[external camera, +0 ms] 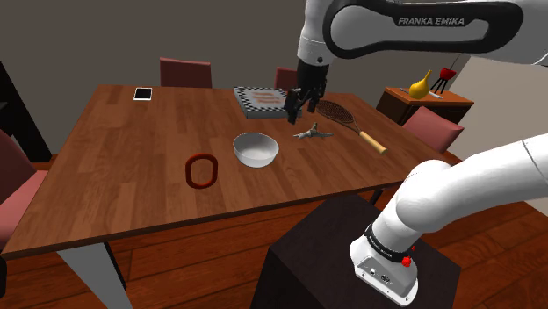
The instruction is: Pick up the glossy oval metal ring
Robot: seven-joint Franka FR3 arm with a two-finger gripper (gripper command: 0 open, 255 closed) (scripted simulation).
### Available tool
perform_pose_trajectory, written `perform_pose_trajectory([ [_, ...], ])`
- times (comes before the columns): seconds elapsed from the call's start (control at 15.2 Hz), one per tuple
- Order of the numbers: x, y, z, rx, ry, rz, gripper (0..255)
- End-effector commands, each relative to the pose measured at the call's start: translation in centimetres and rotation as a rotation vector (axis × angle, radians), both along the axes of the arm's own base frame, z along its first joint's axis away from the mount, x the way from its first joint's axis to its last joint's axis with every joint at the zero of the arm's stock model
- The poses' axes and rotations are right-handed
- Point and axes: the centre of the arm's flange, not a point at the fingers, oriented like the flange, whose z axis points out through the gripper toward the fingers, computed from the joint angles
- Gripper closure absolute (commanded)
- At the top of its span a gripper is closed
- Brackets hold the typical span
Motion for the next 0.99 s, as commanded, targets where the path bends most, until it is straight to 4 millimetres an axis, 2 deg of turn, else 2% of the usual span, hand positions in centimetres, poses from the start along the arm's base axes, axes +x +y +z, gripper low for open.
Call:
perform_pose_trajectory([
  [0.0, 1.4, 2.6, -1.0, -0.028, -0.007, 0.042, 0],
  [0.46, 5.5, 10.7, -5.4, -0.128, -0.029, 0.182, 0],
  [0.92, 8.6, 18.9, -10.5, -0.229, -0.051, 0.322, 0],
])
